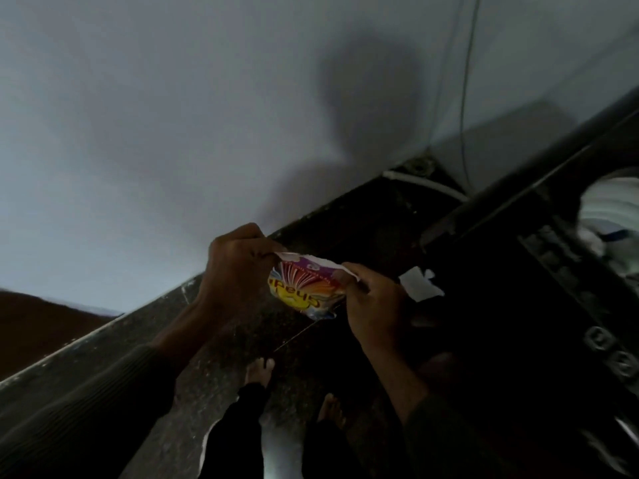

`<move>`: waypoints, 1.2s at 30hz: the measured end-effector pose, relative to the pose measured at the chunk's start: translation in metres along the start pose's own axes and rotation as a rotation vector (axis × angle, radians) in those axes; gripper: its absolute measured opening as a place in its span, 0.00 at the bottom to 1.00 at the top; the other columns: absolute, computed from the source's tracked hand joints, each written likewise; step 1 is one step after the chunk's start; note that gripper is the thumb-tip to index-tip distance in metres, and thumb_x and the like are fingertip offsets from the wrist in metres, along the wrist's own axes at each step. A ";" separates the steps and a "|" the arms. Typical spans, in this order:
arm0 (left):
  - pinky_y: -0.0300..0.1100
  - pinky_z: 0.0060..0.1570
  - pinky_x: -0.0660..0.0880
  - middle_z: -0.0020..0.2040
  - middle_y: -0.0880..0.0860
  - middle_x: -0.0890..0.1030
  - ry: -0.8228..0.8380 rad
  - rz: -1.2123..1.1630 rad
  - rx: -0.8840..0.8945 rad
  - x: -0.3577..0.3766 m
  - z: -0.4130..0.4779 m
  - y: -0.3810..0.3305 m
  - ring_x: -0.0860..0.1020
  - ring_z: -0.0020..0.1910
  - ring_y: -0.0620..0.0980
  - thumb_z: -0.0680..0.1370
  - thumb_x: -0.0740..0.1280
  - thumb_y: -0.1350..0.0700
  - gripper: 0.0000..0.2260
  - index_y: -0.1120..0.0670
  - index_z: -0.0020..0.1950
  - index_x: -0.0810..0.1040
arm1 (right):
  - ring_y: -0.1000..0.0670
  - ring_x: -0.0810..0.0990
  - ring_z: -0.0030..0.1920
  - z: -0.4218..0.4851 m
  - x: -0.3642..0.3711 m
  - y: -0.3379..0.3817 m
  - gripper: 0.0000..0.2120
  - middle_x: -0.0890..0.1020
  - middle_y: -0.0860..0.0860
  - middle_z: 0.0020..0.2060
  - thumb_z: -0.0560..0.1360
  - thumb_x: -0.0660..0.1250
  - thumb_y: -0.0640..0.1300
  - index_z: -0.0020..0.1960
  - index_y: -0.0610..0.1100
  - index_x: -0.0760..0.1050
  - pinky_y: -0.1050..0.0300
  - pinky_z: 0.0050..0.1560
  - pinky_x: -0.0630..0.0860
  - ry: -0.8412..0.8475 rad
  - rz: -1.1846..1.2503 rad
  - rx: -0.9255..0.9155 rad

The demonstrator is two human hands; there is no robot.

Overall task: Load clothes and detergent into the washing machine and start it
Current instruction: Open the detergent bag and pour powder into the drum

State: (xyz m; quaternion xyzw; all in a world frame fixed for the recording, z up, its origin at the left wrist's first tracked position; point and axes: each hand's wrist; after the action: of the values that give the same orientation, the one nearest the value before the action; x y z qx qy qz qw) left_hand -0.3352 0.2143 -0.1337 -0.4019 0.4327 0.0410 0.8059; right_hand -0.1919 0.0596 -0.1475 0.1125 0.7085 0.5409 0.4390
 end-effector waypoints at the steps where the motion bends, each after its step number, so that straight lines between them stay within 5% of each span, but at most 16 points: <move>1: 0.38 0.29 0.73 0.35 0.54 0.80 -0.021 -0.017 0.033 -0.012 0.005 -0.012 0.78 0.29 0.50 0.68 0.73 0.68 0.07 0.60 0.43 0.87 | 0.58 0.80 0.41 -0.006 -0.009 0.013 0.18 0.85 0.51 0.44 0.75 0.69 0.55 0.54 0.41 0.84 0.80 0.39 0.70 -0.029 -0.004 0.001; 8: 0.35 0.34 0.74 0.37 0.52 0.82 0.134 -0.181 0.340 -0.084 0.073 -0.075 0.77 0.34 0.41 0.71 0.75 0.57 0.05 0.58 0.43 0.87 | 0.71 0.78 0.35 -0.026 -0.077 0.106 0.06 0.82 0.61 0.37 0.75 0.72 0.42 0.49 0.44 0.86 0.74 0.40 0.74 -0.235 0.052 -0.014; 14: 0.40 0.39 0.79 0.42 0.51 0.82 0.273 -0.420 0.421 -0.110 0.130 -0.136 0.81 0.39 0.44 0.70 0.76 0.46 0.15 0.57 0.49 0.86 | 0.51 0.85 0.39 -0.046 -0.128 0.178 0.09 0.87 0.50 0.37 0.76 0.70 0.40 0.43 0.52 0.86 0.52 0.40 0.82 -0.449 0.310 -0.033; 18: 0.35 0.46 0.79 0.43 0.39 0.83 0.451 -0.731 0.209 -0.089 0.149 -0.183 0.81 0.43 0.38 0.72 0.76 0.50 0.14 0.48 0.56 0.80 | 0.54 0.84 0.39 -0.059 -0.165 0.209 0.15 0.86 0.55 0.36 0.76 0.70 0.40 0.39 0.59 0.84 0.52 0.40 0.81 -0.666 0.314 -0.050; 21: 0.46 0.49 0.81 0.49 0.46 0.85 0.659 -0.958 -0.007 -0.063 0.147 -0.221 0.84 0.48 0.47 0.73 0.69 0.41 0.16 0.47 0.57 0.78 | 0.52 0.86 0.41 -0.072 -0.194 0.220 0.12 0.87 0.53 0.37 0.76 0.70 0.39 0.42 0.55 0.85 0.49 0.44 0.83 -0.802 0.328 -0.021; 25: 0.34 0.40 0.78 0.54 0.46 0.85 0.873 -0.966 -0.120 -0.029 0.129 -0.275 0.83 0.47 0.39 0.84 0.54 0.44 0.16 0.46 0.60 0.78 | 0.50 0.86 0.44 -0.094 -0.231 0.224 0.07 0.87 0.52 0.39 0.76 0.71 0.40 0.45 0.50 0.85 0.44 0.48 0.82 -0.948 0.293 0.023; 29: 0.46 0.57 0.77 0.47 0.42 0.86 1.041 -0.925 -0.116 0.010 0.103 -0.324 0.82 0.52 0.44 0.82 0.51 0.38 0.22 0.39 0.47 0.85 | 0.51 0.86 0.44 -0.127 -0.262 0.222 0.05 0.87 0.51 0.40 0.76 0.70 0.39 0.49 0.42 0.86 0.50 0.46 0.83 -1.061 0.325 0.100; 32: 0.52 0.63 0.75 0.57 0.47 0.84 1.171 -0.969 -0.146 0.039 0.071 -0.356 0.81 0.60 0.48 0.77 0.52 0.29 0.26 0.41 0.60 0.80 | 0.49 0.86 0.42 -0.151 -0.288 0.216 0.05 0.87 0.49 0.39 0.76 0.70 0.39 0.47 0.43 0.85 0.54 0.42 0.83 -1.153 0.394 0.150; 36: 0.44 0.54 0.76 0.55 0.46 0.85 1.369 -0.967 -0.200 0.067 0.020 -0.396 0.82 0.56 0.45 0.80 0.50 0.33 0.24 0.42 0.59 0.81 | 0.45 0.86 0.43 -0.181 -0.325 0.202 0.07 0.87 0.45 0.41 0.76 0.70 0.42 0.50 0.42 0.85 0.51 0.43 0.82 -1.228 0.497 0.216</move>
State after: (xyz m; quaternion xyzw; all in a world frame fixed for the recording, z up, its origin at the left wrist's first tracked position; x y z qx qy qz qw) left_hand -0.1163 -0.0577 0.0656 -0.5485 0.6002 -0.5231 0.2554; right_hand -0.1987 -0.1884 0.1949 0.6030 0.3333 0.3896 0.6112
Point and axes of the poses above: each hand's wrist, its own z-axis towards the middle knuckle, its own x-axis out of the palm, y = z × x
